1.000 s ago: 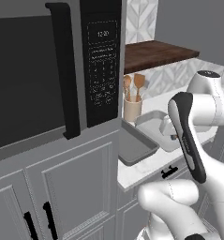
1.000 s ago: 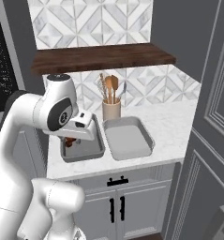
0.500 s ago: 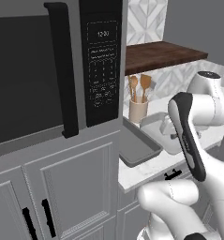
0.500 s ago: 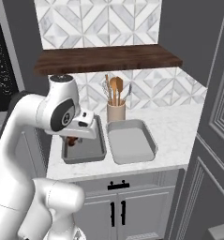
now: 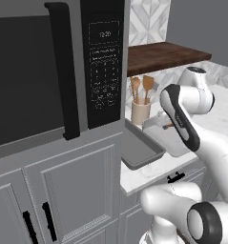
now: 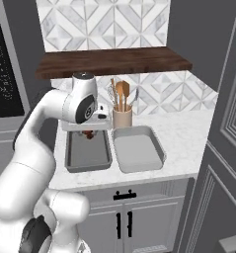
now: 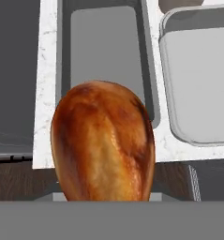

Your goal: Place one lemon wedge and one chicken drumstick in each tupperware on the nearby counter, to pack two identical lunches.

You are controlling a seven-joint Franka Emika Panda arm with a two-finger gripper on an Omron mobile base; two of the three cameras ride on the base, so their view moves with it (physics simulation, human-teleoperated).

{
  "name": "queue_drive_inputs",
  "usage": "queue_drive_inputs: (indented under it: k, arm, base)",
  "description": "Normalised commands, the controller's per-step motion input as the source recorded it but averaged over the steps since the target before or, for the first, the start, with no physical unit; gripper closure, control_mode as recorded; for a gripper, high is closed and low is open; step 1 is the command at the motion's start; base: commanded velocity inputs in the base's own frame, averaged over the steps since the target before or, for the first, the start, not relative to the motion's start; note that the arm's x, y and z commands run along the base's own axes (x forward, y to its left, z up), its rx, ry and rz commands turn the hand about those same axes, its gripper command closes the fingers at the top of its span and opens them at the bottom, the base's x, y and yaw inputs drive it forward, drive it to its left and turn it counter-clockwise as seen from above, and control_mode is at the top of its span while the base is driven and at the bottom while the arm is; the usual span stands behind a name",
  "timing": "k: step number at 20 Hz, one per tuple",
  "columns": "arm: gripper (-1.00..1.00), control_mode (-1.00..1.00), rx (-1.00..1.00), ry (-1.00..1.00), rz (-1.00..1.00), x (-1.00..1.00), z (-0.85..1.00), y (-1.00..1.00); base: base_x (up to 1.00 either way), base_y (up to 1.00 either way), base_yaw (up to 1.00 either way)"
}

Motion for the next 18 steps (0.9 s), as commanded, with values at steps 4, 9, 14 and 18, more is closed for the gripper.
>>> queue_drive_inputs:
  k: [4,9,14,18]
  arm:
    - [1.00,-1.00,0.00,-0.09,0.11,1.00,-0.60,0.00]
    - [1.00,-1.00,0.00,-0.06,0.12,0.95,-0.84,0.08]
    - [1.00,-1.00,0.00,0.00,0.10,0.70,-0.65,0.29]
    - [1.00,-1.00,0.00,0.00,0.04,0.35,-0.19,0.38]
  base:
    - [0.00,0.00,0.00]
    - [0.00,0.00,0.00]
    - [0.00,0.00,0.00]
    - [0.00,0.00,0.00]
